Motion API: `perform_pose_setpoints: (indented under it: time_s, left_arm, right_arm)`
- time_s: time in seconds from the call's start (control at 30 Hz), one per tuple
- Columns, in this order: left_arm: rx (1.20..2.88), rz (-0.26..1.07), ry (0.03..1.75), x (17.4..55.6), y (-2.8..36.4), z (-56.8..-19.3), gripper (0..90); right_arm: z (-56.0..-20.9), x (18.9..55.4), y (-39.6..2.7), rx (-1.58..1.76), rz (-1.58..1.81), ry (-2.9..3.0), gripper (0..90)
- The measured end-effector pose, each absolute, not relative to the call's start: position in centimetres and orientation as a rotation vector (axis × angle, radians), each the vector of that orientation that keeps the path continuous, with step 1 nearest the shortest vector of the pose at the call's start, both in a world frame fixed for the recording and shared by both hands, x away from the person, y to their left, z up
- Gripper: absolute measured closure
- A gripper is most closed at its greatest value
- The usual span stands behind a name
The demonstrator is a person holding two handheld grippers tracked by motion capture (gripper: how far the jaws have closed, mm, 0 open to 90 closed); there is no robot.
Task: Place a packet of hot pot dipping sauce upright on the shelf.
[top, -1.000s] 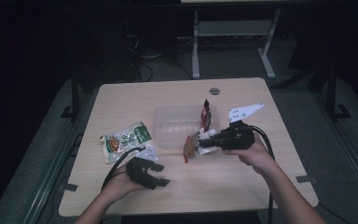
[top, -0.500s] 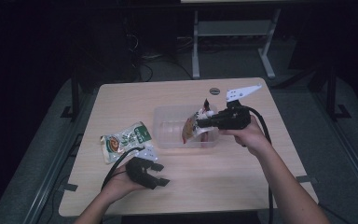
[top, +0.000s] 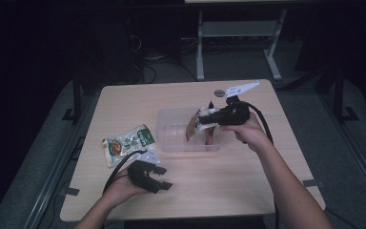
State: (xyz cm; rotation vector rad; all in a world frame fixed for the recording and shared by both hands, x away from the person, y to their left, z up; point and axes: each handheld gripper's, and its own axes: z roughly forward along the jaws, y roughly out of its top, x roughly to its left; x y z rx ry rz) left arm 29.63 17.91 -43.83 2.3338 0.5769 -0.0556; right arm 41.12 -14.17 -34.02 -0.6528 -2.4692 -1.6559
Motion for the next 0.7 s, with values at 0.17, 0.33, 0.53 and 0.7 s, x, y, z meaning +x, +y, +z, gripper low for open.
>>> perform_pose_setpoints:
  time_s: [0.17,0.33,0.53,0.7]
  left_arm:
    - [2.332,-0.058,0.576,29.7,17.9,-43.9,36.1]
    - [2.325,-0.056,0.577,29.7,17.9,-43.9,36.1]
    - [2.325,-0.059,0.577,29.7,17.9,-44.0,36.1]
    - [2.335,-0.062,0.578,29.7,17.9,-43.9,36.1]
  right_arm:
    - [-34.4,41.2,-13.8,-0.652,-1.648,-2.471,89.9]
    - [-35.1,41.3,-13.3,-0.649,-1.618,-2.485,89.9]
    - [-35.8,41.3,-13.0,-0.657,-1.611,-2.482,89.9]
    - [-36.2,41.2,-12.5,-0.662,-1.582,-2.508,89.9]
